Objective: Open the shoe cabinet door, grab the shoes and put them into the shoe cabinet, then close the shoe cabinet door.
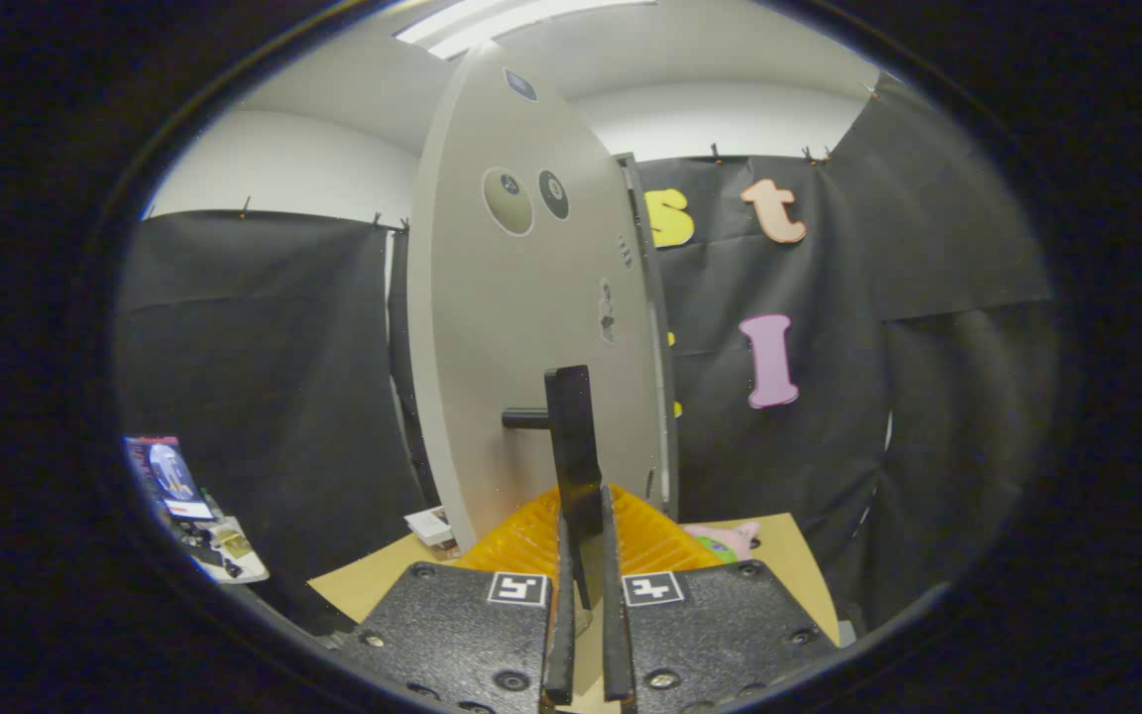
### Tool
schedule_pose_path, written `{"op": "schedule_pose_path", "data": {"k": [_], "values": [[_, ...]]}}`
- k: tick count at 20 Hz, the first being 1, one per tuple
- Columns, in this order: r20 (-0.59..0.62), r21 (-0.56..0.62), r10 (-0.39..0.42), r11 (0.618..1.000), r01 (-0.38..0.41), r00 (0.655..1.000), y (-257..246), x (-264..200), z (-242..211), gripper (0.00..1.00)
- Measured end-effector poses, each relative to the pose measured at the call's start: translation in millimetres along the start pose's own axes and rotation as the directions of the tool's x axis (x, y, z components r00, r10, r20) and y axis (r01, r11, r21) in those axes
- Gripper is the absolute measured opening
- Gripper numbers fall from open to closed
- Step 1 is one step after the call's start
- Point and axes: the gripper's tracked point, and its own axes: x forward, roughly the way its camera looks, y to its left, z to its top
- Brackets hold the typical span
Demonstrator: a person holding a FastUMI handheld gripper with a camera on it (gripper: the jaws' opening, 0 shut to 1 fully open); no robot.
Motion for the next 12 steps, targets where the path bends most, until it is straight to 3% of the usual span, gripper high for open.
{"op": "schedule_pose_path", "data": {"k": [2, 6, 9, 12], "values": [[0.024, -0.021, -0.142, 0.99, 0.142, 0.99, -45, -6, 6, 0.05], [-0.004, 0.05, 0.011, 0.999, -0.011, 1.0, -34, -6, 3, 0.04], [0.003, -0.029, -0.062, 0.998, 0.062, 0.998, -43, -6, 4, 0.04], [0.014, -0.003, -0.126, 0.992, 0.126, 0.992, -42, -22, 0, 0.08]]}}
